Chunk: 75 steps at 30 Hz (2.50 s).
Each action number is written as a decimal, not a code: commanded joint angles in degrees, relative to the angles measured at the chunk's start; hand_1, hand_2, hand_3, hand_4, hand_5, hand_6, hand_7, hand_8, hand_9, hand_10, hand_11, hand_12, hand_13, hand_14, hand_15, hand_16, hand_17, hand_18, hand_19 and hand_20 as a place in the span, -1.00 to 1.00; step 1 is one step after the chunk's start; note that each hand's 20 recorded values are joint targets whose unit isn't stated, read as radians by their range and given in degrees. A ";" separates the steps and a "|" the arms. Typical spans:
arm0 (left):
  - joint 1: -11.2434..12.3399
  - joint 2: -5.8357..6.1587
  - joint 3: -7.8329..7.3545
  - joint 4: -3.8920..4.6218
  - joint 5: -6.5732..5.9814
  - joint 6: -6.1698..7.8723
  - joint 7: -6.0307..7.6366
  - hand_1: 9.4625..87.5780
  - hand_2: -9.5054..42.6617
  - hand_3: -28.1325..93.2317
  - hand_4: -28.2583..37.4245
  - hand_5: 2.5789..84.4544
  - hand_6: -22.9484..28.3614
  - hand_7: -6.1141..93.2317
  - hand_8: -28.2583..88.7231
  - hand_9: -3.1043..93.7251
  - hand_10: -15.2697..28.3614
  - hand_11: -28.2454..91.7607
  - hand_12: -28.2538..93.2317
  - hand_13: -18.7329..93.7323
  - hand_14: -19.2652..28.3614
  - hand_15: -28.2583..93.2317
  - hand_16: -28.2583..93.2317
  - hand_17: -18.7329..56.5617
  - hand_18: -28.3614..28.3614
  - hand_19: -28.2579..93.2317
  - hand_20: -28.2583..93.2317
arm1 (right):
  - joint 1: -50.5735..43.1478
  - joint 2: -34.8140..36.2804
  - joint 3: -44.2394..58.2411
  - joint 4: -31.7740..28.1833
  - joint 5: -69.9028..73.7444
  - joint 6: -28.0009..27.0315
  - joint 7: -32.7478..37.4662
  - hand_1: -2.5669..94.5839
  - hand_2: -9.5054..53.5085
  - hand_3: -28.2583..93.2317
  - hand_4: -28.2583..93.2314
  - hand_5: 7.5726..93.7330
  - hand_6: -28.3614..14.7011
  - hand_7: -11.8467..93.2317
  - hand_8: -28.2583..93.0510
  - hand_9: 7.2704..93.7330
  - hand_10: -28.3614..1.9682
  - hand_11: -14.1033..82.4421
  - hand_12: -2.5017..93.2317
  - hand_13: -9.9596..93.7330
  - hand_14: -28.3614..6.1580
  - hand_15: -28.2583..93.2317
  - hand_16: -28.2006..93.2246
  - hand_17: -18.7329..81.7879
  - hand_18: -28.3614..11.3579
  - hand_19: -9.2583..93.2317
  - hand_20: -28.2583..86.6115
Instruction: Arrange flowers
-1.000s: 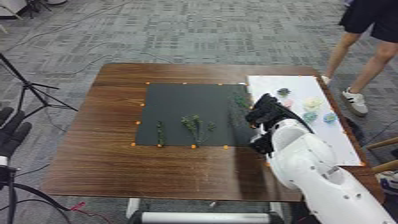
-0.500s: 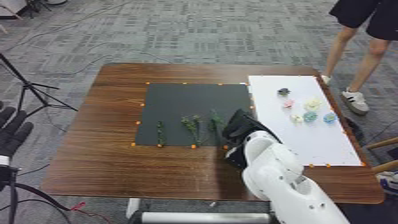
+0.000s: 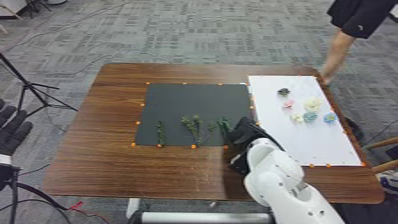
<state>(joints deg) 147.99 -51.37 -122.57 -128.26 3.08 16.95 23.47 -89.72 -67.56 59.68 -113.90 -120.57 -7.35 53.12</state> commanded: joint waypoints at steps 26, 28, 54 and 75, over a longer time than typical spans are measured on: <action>1.35 -1.09 -1.12 -0.71 -3.27 -0.10 2.54 -0.69 0.10 0.58 -1.00 -0.20 0.19 -0.70 -0.63 -0.31 0.31 -0.32 -0.33 -0.30 0.36 -0.13 -0.58 -0.62 0.36 -0.17 -0.35 | -8.18 12.62 10.94 -7.02 -8.97 18.88 -11.92 -0.31 -0.46 0.65 -0.84 0.28 -0.15 -0.47 -0.62 0.53 -0.45 -0.22 -0.54 0.67 -0.01 0.55 -0.03 0.20 -0.99 1.00 0.16; 1.56 -0.95 -1.06 -0.72 -3.54 -0.10 2.95 -0.69 0.10 0.58 -1.00 -0.20 0.19 -0.70 -0.63 -0.31 0.31 -0.32 -0.33 -0.30 0.36 -0.13 -0.58 -0.62 0.36 -0.17 -0.35 | -10.23 14.35 13.58 -6.14 -9.70 20.47 -14.45 -0.28 -0.49 0.66 -0.84 0.28 -0.12 -0.47 -0.63 0.52 -0.41 -0.23 -0.54 0.66 -0.01 0.55 -0.03 0.18 -0.98 0.99 0.15; 0.20 -0.35 -0.40 -0.39 -3.09 -0.13 2.47 -0.69 0.11 0.57 -1.00 -0.20 0.20 -0.70 -0.63 -0.32 0.31 -0.32 -0.33 -0.30 0.36 -0.13 -0.59 -0.61 0.36 -0.17 -0.35 | -10.59 17.69 16.07 4.81 -17.11 12.68 -21.87 -0.01 -1.00 0.76 -1.00 0.04 0.03 -0.54 -0.70 0.10 0.00 -0.49 -0.69 0.51 0.10 0.58 -0.11 0.05 -0.79 0.83 0.21; 0.26 -0.20 0.19 -0.33 -3.83 0.23 2.96 -0.69 0.11 0.58 -1.00 -0.20 0.20 -0.70 -0.63 -0.32 0.31 -0.32 -0.33 -0.29 0.36 -0.12 -0.59 -0.61 0.36 -0.17 -0.34 | 0.23 16.84 9.79 12.45 -17.61 6.75 -16.37 0.13 -1.00 0.72 -1.00 0.16 0.10 -0.48 -0.72 0.22 -0.04 -0.45 -0.67 0.58 0.23 0.56 -0.01 0.12 -0.78 0.89 0.20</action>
<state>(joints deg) 148.01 -51.58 -122.69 -128.54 -0.29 16.96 25.90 -91.82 -50.53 69.98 -102.45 -138.68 4.07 36.74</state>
